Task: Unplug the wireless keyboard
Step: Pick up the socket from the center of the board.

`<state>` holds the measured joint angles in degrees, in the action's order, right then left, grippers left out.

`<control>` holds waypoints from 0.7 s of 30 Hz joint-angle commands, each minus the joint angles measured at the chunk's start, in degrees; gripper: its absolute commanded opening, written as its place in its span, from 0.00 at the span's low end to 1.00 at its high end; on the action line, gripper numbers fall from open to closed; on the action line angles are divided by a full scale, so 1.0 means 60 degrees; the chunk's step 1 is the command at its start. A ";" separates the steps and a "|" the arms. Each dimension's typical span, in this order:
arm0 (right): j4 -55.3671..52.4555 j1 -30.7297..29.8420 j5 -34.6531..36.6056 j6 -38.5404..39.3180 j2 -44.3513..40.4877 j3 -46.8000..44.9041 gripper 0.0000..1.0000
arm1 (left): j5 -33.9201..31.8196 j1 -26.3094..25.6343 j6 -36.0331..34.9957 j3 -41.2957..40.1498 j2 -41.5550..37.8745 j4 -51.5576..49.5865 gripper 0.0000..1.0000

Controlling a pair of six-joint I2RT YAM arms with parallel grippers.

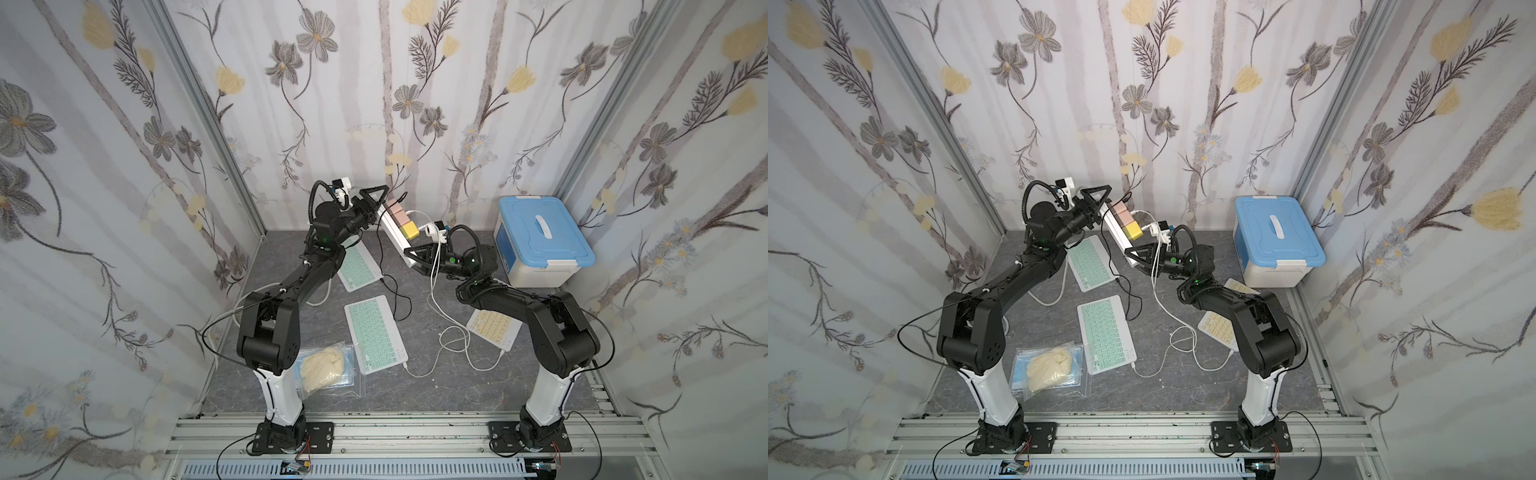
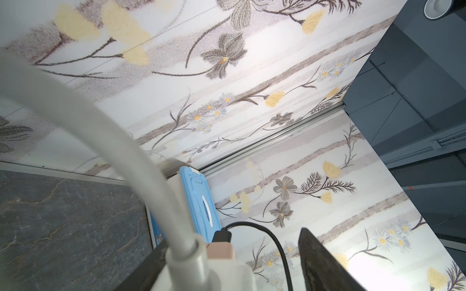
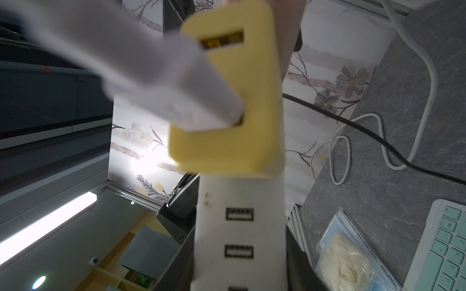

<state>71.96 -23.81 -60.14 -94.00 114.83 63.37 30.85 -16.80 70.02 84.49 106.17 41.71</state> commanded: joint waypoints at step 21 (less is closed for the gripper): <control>-0.1673 -0.0048 0.0502 0.2310 -0.0453 -0.0109 0.32 | 0.0124 -0.0057 -0.1423 0.0211 -0.0432 -0.0482 0.00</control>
<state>66.52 -24.36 -59.11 -85.86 112.64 62.61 28.67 -17.26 66.78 84.71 103.88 36.58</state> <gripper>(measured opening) 0.398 0.434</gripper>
